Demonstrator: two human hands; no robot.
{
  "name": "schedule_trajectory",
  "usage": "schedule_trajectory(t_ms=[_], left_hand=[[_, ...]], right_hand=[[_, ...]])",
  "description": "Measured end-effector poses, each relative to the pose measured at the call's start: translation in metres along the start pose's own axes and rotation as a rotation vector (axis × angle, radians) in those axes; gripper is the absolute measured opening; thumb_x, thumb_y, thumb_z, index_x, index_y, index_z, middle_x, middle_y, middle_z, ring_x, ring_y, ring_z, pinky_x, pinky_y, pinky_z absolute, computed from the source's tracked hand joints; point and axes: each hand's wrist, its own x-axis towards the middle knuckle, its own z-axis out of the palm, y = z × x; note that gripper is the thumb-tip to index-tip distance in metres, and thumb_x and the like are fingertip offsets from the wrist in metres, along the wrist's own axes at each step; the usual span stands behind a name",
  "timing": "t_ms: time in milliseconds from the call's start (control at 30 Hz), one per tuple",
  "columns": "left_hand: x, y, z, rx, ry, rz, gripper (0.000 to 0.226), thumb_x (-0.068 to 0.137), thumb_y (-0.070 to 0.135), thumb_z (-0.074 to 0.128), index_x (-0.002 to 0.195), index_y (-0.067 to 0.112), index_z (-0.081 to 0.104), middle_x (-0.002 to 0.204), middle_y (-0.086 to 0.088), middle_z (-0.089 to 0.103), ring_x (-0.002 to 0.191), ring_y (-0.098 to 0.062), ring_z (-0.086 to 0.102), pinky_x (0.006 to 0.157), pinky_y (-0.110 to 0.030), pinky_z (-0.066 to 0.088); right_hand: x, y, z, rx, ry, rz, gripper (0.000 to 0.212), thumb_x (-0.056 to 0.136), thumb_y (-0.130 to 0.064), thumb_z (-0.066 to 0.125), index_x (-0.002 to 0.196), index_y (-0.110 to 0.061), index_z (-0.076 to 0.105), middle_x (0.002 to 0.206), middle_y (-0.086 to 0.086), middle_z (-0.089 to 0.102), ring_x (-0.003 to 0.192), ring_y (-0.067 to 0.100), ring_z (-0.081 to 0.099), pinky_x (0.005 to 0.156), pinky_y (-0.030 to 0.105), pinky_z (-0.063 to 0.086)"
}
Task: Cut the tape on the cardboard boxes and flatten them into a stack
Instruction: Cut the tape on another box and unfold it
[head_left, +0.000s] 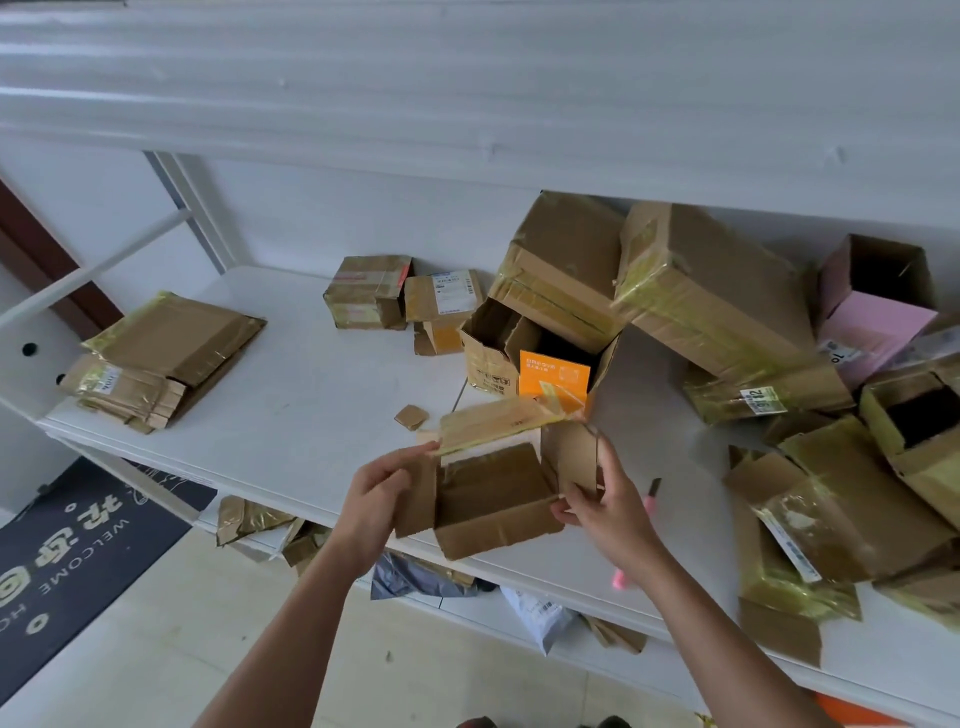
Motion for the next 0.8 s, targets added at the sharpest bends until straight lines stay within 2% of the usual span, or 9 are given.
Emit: schedule_trajectory(t_ms=[100,200,333,433,533,600,667,733,800], left_hand=[[0.001,-0.009,0.000,0.163,-0.153,0.034,0.054,0.088,-0.015,0.037,0.104,0.016,0.078,0.128,0.010,0.064,0.125,-0.012,0.053,0.103,-0.034,0.047],[0.000,-0.023,0.019,0.268,-0.322,-0.014,0.045,0.075,0.011,0.047,0.108,0.019,0.076,0.136,0.017,0.056,0.124,0.009,0.047,0.097,-0.010,0.040],[0.011,-0.054,0.047,0.485,-0.455,-0.042,0.023,0.093,0.026,0.059,0.110,0.034,0.073,0.145,0.023,0.044,0.131,-0.001,0.044,0.111,-0.026,0.036],[0.016,-0.078,0.058,0.739,-0.496,0.014,0.030,0.099,0.027,0.057,0.127,0.027,0.064,0.147,0.018,0.037,0.137,-0.006,0.036,0.115,-0.027,0.029],[0.017,-0.087,0.062,0.890,-0.532,0.064,0.034,0.099,0.028,0.056,0.132,0.026,0.061,0.152,0.009,0.036,0.141,-0.015,0.036,0.115,-0.031,0.031],[0.016,-0.087,0.061,0.873,-0.429,0.105,0.031,0.094,0.018,0.062,0.125,0.020,0.067,0.144,0.010,0.043,0.135,-0.014,0.044,0.106,-0.021,0.036],[0.014,-0.085,0.055,0.845,-0.102,0.103,0.030,0.087,0.017,0.070,0.118,0.016,0.068,0.128,0.011,0.046,0.121,-0.017,0.054,0.091,-0.020,0.041],[0.014,-0.079,0.044,0.808,0.193,-0.047,0.044,0.086,0.025,0.071,0.128,0.018,0.059,0.122,0.002,0.041,0.112,-0.025,0.054,0.089,-0.029,0.043],[0.020,-0.077,0.031,0.679,0.248,-0.202,0.054,0.088,0.028,0.070,0.138,0.021,0.050,0.127,-0.008,0.041,0.101,-0.025,0.054,0.093,-0.033,0.043]], right_hand=[[-0.001,0.015,-0.009,-0.110,-0.070,0.099,0.065,0.092,0.000,0.063,0.121,-0.054,0.041,0.120,-0.002,0.063,0.105,0.016,0.066,0.081,0.025,0.059],[-0.002,0.029,-0.020,-0.151,-0.071,0.225,0.054,0.089,0.000,0.062,0.123,-0.040,0.047,0.107,-0.007,0.062,0.102,0.010,0.058,0.074,0.021,0.051],[-0.002,0.038,-0.033,-0.040,-0.079,0.349,0.030,0.078,0.002,0.049,0.103,-0.014,0.053,0.080,0.011,0.047,0.079,0.025,0.050,0.056,0.022,0.043],[-0.002,0.043,-0.032,0.309,0.000,0.464,0.047,0.067,-0.022,0.056,0.113,-0.017,0.054,0.099,0.013,0.061,0.096,0.033,0.062,0.055,0.027,0.048],[-0.002,0.046,-0.029,0.191,0.101,0.443,0.021,0.094,-0.043,0.057,0.110,-0.029,0.055,0.117,0.006,0.059,0.105,0.033,0.063,0.067,0.038,0.056],[-0.001,0.055,-0.030,-0.053,0.206,0.420,0.017,0.104,-0.037,0.042,0.104,-0.025,0.054,0.116,0.009,0.057,0.101,0.025,0.058,0.077,0.045,0.054],[0.000,0.060,-0.025,-0.069,0.196,0.460,0.015,0.104,-0.029,0.042,0.104,-0.020,0.054,0.116,0.014,0.056,0.102,0.026,0.056,0.088,0.047,0.052],[0.003,0.064,-0.015,0.026,0.133,0.525,0.010,0.101,-0.022,0.046,0.106,-0.018,0.055,0.119,0.016,0.059,0.107,0.031,0.059,0.097,0.055,0.050],[0.004,0.061,-0.001,0.012,0.101,0.544,0.012,0.098,-0.016,0.047,0.108,-0.014,0.053,0.112,0.015,0.061,0.102,0.030,0.062,0.090,0.050,0.056]])
